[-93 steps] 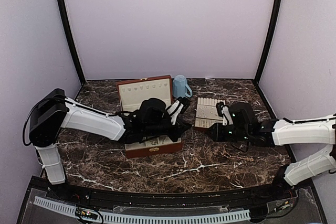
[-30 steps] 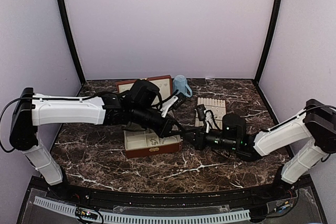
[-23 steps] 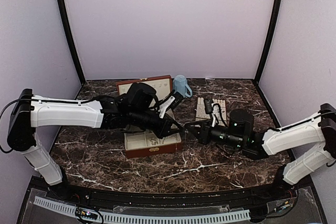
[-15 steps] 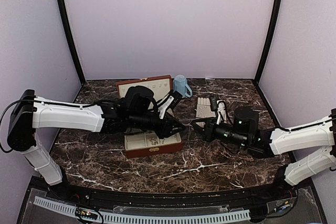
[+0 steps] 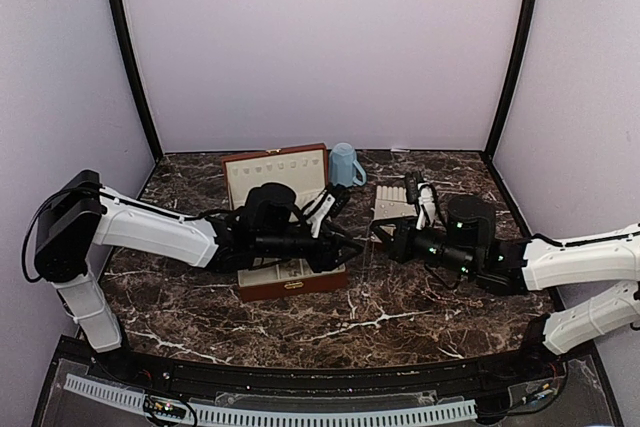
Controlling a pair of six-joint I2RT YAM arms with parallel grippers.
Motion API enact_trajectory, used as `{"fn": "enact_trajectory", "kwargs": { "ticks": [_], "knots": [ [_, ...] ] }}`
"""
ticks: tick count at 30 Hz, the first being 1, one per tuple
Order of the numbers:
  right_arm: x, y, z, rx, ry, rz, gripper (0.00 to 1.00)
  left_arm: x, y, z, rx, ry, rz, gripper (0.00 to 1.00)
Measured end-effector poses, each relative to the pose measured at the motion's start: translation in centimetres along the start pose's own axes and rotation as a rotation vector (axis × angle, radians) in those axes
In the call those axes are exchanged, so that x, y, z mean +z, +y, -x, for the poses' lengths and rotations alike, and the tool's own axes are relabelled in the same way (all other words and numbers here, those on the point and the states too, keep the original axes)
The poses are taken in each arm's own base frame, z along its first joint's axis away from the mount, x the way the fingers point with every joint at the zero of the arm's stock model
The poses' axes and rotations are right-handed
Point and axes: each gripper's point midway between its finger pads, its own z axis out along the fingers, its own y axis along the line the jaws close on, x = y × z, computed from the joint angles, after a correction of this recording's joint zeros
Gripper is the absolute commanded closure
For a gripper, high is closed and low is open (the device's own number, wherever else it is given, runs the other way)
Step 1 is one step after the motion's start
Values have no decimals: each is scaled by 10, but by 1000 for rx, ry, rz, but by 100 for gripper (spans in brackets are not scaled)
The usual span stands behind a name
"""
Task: Organize the mixed jewelry
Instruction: Pass from the right arm to the left
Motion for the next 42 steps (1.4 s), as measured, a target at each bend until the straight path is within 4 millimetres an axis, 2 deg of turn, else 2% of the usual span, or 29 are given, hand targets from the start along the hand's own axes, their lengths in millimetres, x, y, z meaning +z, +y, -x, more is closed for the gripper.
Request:
{"fn": "enact_trajectory", "kwargs": {
  "ticks": [3, 10, 14, 17, 29, 36, 42],
  "knots": [
    [0, -2, -1, -1, 2, -9, 100, 2, 2, 6, 0, -38, 11, 57],
    [0, -5, -3, -2, 14, -24, 100, -1, 6, 36, -11, -171, 38, 58],
    [0, -5, -4, -2, 17, -26, 100, 1, 8, 41, -20, -203, 43, 62],
    [0, -6, -4, -2, 17, -29, 100, 4, 10, 36, -31, -198, 45, 65],
    [1, -7, 8, 10, -9, -62, 100, 12, 8, 25, -27, -177, 53, 67],
    [-1, -9, 6, 20, 0, -74, 100, 26, 7, 0, -25, -123, 50, 67],
    [-3, -8, 9, 23, -7, -70, 100, 31, 11, -10, -30, -103, 61, 68]
  ]
}}
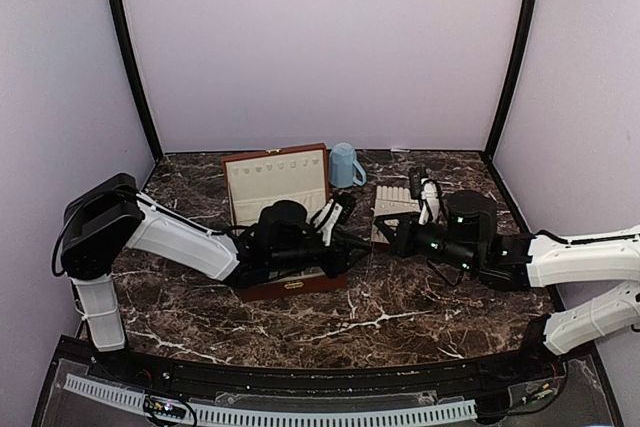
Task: Organize the mixed jewelry
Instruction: Pass from the right arm to the left
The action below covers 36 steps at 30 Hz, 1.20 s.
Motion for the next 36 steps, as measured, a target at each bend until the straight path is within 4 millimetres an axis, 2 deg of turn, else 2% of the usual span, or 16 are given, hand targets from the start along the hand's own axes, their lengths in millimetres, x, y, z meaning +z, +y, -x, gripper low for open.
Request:
{"fn": "enact_trajectory", "kwargs": {
  "ticks": [4, 14, 23, 36],
  "knots": [
    [0, 0, 0, 1, 0, 1, 100, 4, 1, 2, 0, -7, 2, 69],
    [0, 0, 0, 1, 1, 0, 100, 11, 6, -7, -6, 7, 16, 84],
    [0, 0, 0, 2, 2, 0, 100, 12, 9, -6, -16, 2, 36, 86],
    [0, 1, 0, 12, 2, 2, 100, 21, 10, -12, -21, -7, 29, 84]
  ]
}}
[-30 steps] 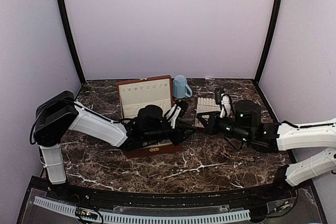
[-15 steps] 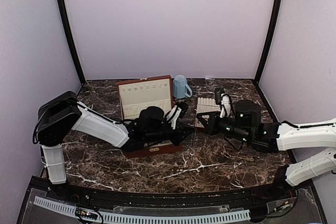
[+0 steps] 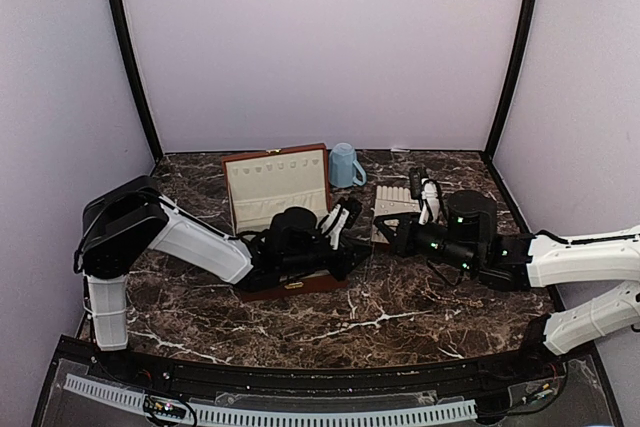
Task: Organize the mixed jewelry
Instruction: Pass from the right arm to the left
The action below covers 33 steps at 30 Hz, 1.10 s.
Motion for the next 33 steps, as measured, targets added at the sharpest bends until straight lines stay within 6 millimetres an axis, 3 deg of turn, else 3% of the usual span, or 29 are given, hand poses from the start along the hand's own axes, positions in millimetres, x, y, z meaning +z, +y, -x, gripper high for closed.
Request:
{"fn": "enact_trajectory", "kwargs": {
  "ticks": [7, 12, 16, 22, 29, 33],
  "knots": [
    [0, 1, 0, 8, -1, 4, 100, 8, 0, -11, -3, 18, -12, 84],
    [0, 1, 1, 9, -3, 3, 100, 8, 0, -12, -5, 19, -14, 99],
    [-3, 1, 3, 10, -6, 0, 100, 8, 1, -9, -6, 5, -6, 100],
    [-6, -5, 3, 13, -10, -29, 100, -8, 13, -4, -5, -21, 89, 100],
    [0, -30, -37, 5, 92, -98, 100, -33, 7, 38, -1, -79, 118, 100],
    [4, -42, -61, 7, 153, -125, 100, -35, 4, 35, -4, -25, 110, 100]
  ]
}}
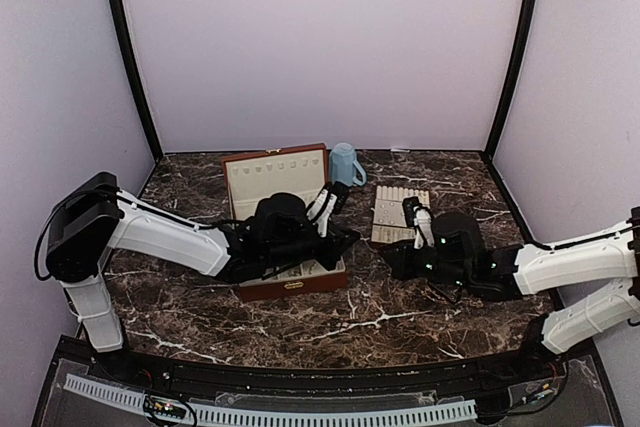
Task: Organize the mixed jewelry
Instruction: Pass from the right arm to the left, then pass from the left arm to the right
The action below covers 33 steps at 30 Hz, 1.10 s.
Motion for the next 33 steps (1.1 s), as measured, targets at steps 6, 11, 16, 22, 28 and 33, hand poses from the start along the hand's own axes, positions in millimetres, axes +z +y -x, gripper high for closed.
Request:
{"fn": "enact_trajectory", "kwargs": {
  "ticks": [6, 11, 16, 22, 28, 33],
  "knots": [
    [12, -8, -24, 15, 49, 0, 92, -1, -1, -29, 12, 162, -6, 100],
    [16, -14, -51, 38, 110, 28, 77, -3, -6, -41, 27, 280, -31, 100],
    [15, -11, -68, 51, 160, 72, 69, -7, -11, -48, 32, 360, -55, 100],
    [5, 3, -62, 42, 155, 146, 67, -15, -13, -64, 36, 448, -69, 100],
    [3, 14, -49, 13, 112, 191, 69, -16, -15, -64, 39, 462, -80, 100],
    [17, 19, -56, -9, 133, 211, 66, -17, -15, -66, 40, 470, -82, 100]
  ]
}}
